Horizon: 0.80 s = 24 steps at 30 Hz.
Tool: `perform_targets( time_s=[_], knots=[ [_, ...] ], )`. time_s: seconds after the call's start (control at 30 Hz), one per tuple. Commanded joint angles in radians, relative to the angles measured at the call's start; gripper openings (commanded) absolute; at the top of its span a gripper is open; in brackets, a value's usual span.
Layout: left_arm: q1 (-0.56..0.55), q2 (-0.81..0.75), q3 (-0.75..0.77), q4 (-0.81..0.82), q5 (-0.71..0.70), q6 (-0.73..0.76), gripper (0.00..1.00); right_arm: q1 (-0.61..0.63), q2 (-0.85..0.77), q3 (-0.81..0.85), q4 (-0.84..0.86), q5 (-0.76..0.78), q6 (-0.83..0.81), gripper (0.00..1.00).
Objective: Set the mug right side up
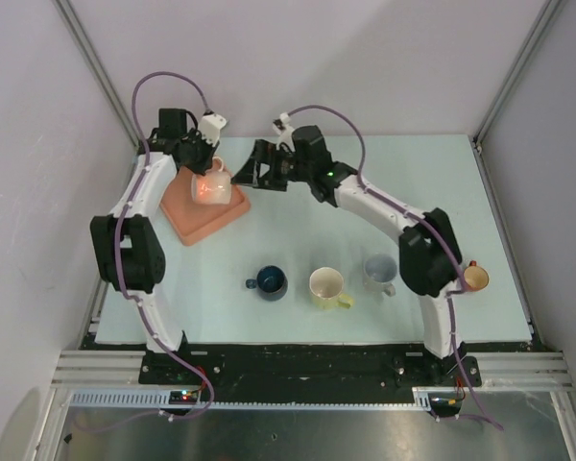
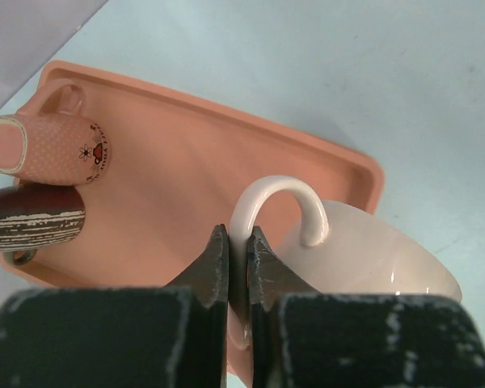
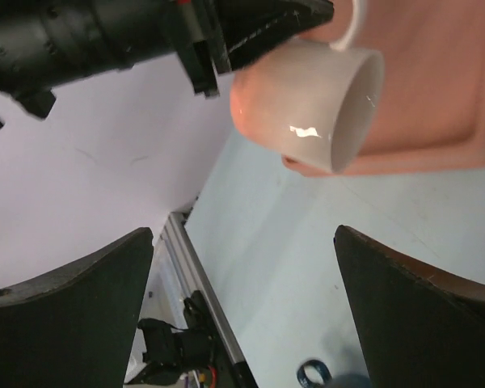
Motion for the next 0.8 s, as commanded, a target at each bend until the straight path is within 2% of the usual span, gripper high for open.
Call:
perform_targets(
  time_s=[0.0, 0.23, 0.4, 0.47, 0.53, 0.6, 0.67, 0.7, 0.77],
  knots=[
    [0.005, -0.123, -0.001, 0.045, 0.098, -0.102, 0.00, 0.002, 0.117, 0.182, 0.091, -0.086, 0.100, 0.99],
    [0.005, -0.155, -0.009, 0.045, 0.165, -0.158, 0.00, -0.007, 0.292, 0.354, 0.077, -0.163, 0.135, 0.99],
    [0.005, -0.160, 0.014, 0.043, 0.205, -0.194, 0.00, 0.000, 0.328, 0.373, 0.119, -0.235, 0.179, 0.99],
    [0.005, -0.155, 0.029, 0.043, 0.219, -0.210, 0.00, 0.005, 0.345, 0.379, 0.181, -0.287, 0.228, 0.94],
    [0.005, -0.149, 0.050, 0.042, 0.238, -0.236, 0.00, 0.010, 0.362, 0.384, 0.257, -0.337, 0.289, 0.81],
    [0.006, -0.142, 0.072, 0.043, 0.258, -0.263, 0.00, 0.013, 0.369, 0.382, 0.314, -0.374, 0.331, 0.54],
    [0.006, -0.139, 0.088, 0.043, 0.276, -0.286, 0.00, 0.013, 0.352, 0.369, 0.327, -0.384, 0.333, 0.22],
    [0.005, -0.140, 0.090, 0.042, 0.287, -0.298, 0.00, 0.011, 0.340, 0.359, 0.318, -0.380, 0.314, 0.11],
    [0.005, -0.143, 0.086, 0.039, 0.298, -0.313, 0.01, 0.005, 0.302, 0.336, 0.260, -0.359, 0.248, 0.03]
  ],
)
